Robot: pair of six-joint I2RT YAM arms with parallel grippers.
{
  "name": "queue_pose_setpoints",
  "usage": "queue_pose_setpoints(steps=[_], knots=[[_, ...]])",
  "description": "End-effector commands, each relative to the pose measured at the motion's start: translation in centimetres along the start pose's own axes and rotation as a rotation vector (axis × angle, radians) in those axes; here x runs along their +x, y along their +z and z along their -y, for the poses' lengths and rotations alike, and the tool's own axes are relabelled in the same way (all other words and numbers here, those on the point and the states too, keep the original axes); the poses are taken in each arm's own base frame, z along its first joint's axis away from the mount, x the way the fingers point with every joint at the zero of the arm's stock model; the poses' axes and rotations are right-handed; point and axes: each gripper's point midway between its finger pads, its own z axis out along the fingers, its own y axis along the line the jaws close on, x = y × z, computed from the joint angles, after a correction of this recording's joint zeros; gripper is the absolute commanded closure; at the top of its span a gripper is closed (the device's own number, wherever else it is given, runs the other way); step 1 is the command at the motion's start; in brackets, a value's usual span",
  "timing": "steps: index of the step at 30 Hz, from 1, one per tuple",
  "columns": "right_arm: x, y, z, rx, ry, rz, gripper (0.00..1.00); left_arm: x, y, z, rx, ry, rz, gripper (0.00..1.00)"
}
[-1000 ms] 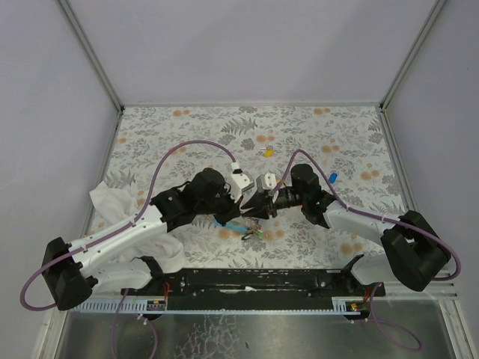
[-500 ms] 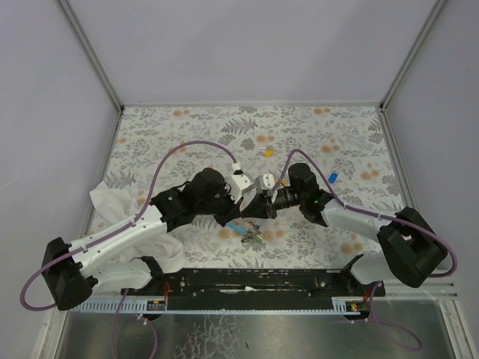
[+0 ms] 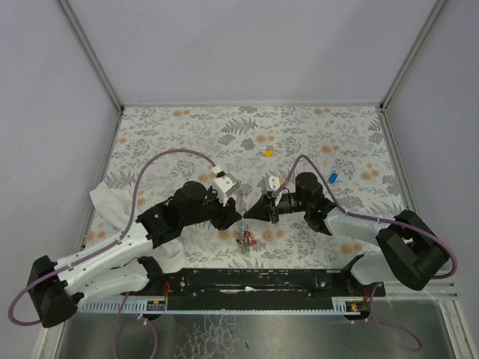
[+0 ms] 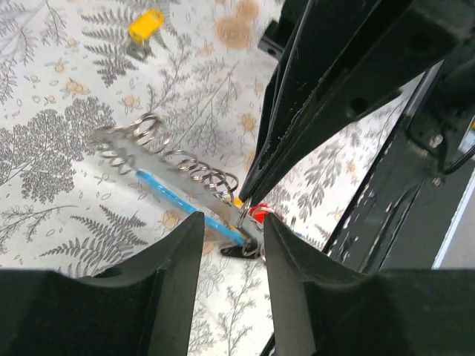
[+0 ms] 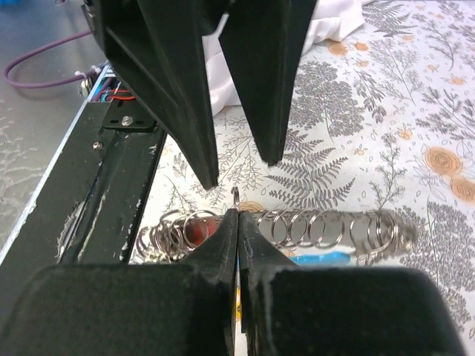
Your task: Put the keys on the keyring
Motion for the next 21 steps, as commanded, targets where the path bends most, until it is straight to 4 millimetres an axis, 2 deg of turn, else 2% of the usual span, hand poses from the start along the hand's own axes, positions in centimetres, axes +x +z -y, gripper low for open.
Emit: queue_pose_setpoints(steps=[1, 4, 6, 7, 9, 14, 21], knots=[[-3.9, -0.7, 1.0, 0.099, -0.082, 0.145, 1.0, -5.5, -1.2, 0.9, 0.035, -0.069, 0.368, 0.61], [-3.7, -1.1, 1.1, 0.136, -0.072, 0.17, 1.0, -5.4, -2.4, 1.1, 0.072, -0.079, 0.527, 0.57], [-3.6, -1.3, 1.0, 0.154, -0.073, 0.187, 1.0, -4.9, -3.0, 1.2, 0.092, -0.076, 0.611, 0.56], [-3.6, -1.5, 0.9, 0.161, -0.081, 0.198, 1.0, -3.8, -3.0, 1.1, 0.098, -0.074, 0.626, 0.55], [-3.7, -1.8, 0.8, 0.178, -0.085, 0.213, 1.0, -3.6, -3.6, 1.3, 0.122, -0.057, 0.687, 0.53], [-3.4, -2.1, 1.0, 0.211, -0.083, 0.211, 1.0, -2.9, -3.2, 1.8, 0.184, 0.002, 0.674, 0.54], [-3.4, -2.2, 0.5, 0.194, -0.091, 0.219, 1.0, -2.3, -2.9, 0.6, 0.26, -0.003, 0.668, 0.56]])
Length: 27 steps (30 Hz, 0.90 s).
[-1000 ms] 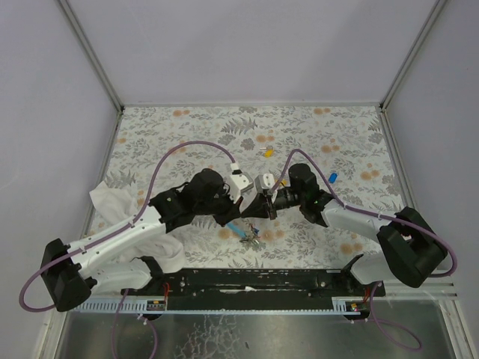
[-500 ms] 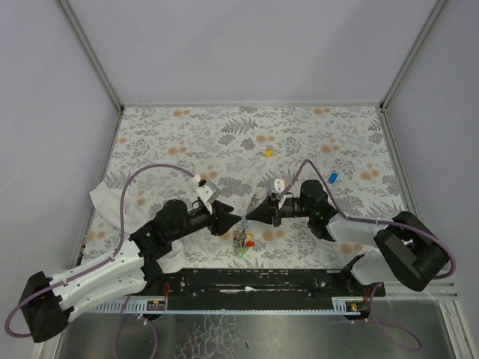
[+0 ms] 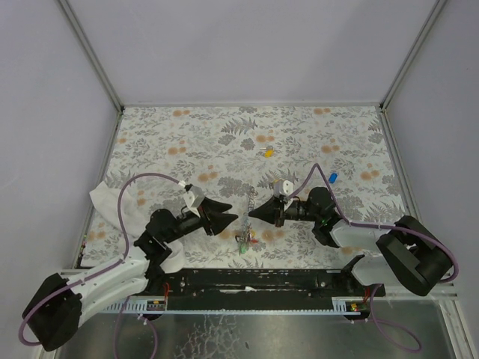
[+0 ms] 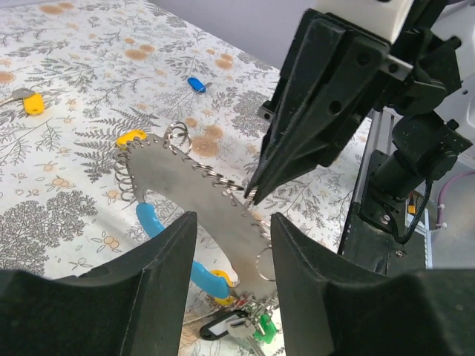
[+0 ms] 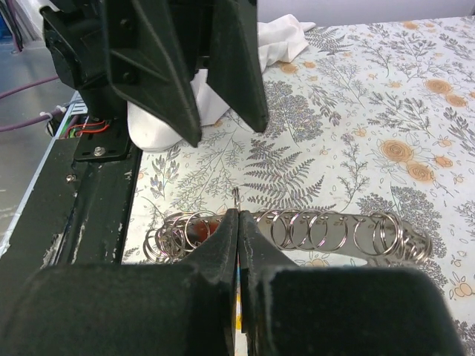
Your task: Put the keys on the keyring
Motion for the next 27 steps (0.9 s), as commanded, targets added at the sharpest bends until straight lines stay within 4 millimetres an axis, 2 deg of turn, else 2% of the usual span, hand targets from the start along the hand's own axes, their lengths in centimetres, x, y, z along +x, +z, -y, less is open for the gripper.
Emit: queue_pose_setpoints(steps=[1, 7, 14, 27], knots=[[-3.6, 0.1, 0.1, -0.003, -0.104, 0.111, 1.0, -2.0, -0.1, 1.4, 0.154, 0.01, 0.081, 0.56], [-3.9, 0.2, 0.0, -0.01, -0.102, 0.121, 1.0, -1.1, 0.3, 2.0, 0.236, 0.011, 0.039, 0.57], [-4.1, 0.4, -0.5, -0.046, -0.089, 0.144, 1.0, 0.4, 0.9, 1.6, 0.258, 0.026, -0.01, 0.6], [-4.3, 0.5, -0.9, -0.08, -0.09, 0.134, 1.0, -0.7, 2.4, 1.6, 0.292, 0.08, 0.002, 0.64]])
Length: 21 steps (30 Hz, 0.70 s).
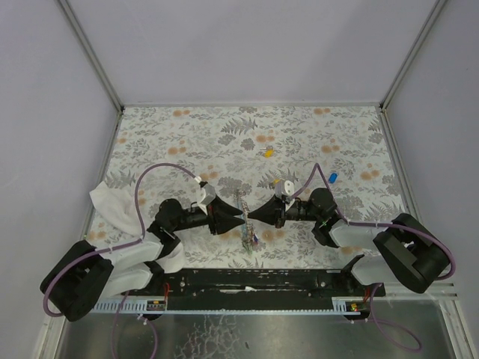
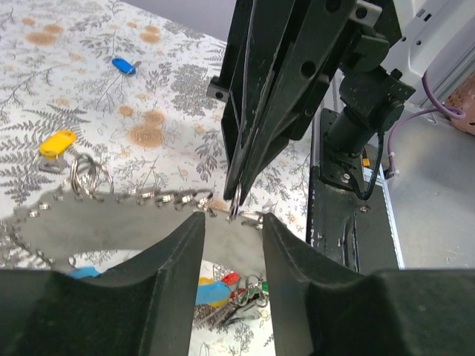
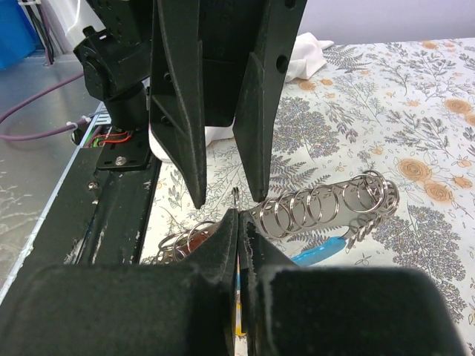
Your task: Put the keys on the keyring
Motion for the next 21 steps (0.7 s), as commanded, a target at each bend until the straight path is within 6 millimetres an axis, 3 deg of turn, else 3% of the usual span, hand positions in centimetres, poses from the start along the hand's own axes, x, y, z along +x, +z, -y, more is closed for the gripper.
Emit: queue_pose_setpoints(steps=[1, 7, 14, 21], knots=[[-3.4, 0.5, 0.0, -0.029, -0.103, 0.086, 1.0, -3.0, 0.9, 0.5, 0.059, 0.115, 0.072, 0.66], [-3.6, 0.4, 0.0, -0.031, -0.105, 0.088, 1.0, -2.5, 1.2, 0.8, 0.095, 0.103, 0.051, 0.74], [-3.3, 0.3, -0.2, -0.033, -0.099, 0.068, 1.0, -2.6, 1.3, 0.8, 0.099, 0.096, 0.038, 0.99], [-1.2, -0.6, 0.3, 0.02, -0.077, -0.07, 0.88, -3.2, 1.4, 0.0, 0.002, 0.037, -0.011, 1.0]])
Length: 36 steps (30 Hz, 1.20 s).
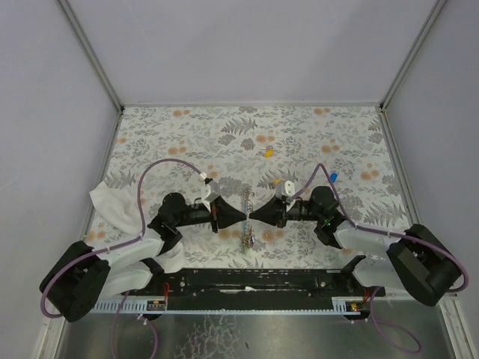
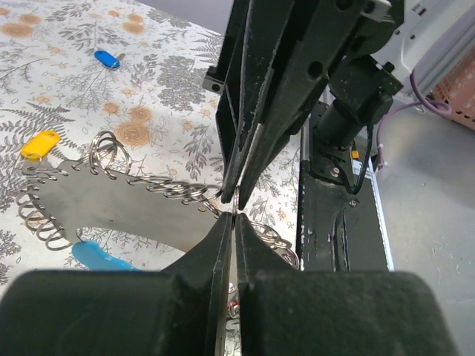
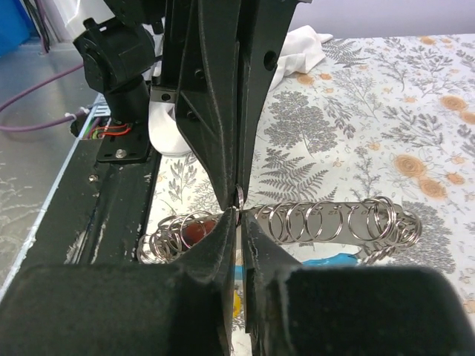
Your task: Put the keys on the keyring
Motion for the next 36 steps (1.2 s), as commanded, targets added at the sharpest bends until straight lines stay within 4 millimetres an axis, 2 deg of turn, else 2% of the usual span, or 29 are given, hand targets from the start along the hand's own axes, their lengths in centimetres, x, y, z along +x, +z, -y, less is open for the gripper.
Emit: queue_pose_setpoints(steps=[1, 6, 11, 15, 17, 23, 30, 36], knots=[[-0.5, -0.6, 0.7, 0.035, -0.066, -0.082, 0.85, -2.3, 0.5, -0.9, -0.095, 0.015, 0.006, 1.0], [0.7, -2.6, 1.4, 0.129, -0.1, -0.214, 0.69, -2.2, 0.0, -2.2, -0.297, -0.07, -0.06, 1.0], [-0.3, -2.7, 1.6, 0.148, -0.131, -0.192, 0.6, -2.1, -1.0, -2.0, -0.418, -0.137, -0.185, 1.0], [-0.9, -2.3, 1.4, 0.123, -0.158, -0.168, 0.59, -2.2, -1.7, -1.1, -0.453, -0.179, -0.341, 1.0], [-1.2, -2.0, 1.2, 0.099, -0.163, -0.154, 0.59, -1.7, -2.2, -0.8, -0.458, -0.192, -0.439, 1.0], [-2.7, -1.2, 1.5, 0.112, -0.154, -0.051, 0.58, 0.1, -3.7, -1.3, -0.528, -0.241, -0.706, 1.0], [-3.0, -0.5, 0.7, 0.022, -0.195, -0.033, 0.53, 0.3, -2.9, -0.7, -0.461, -0.259, -0.757, 1.0], [-2.8, 0.8, 0.7, -0.066, -0.202, -0.038, 0.54, 0.4, -2.4, 0.1, -0.376, -0.241, -0.783, 1.0]])
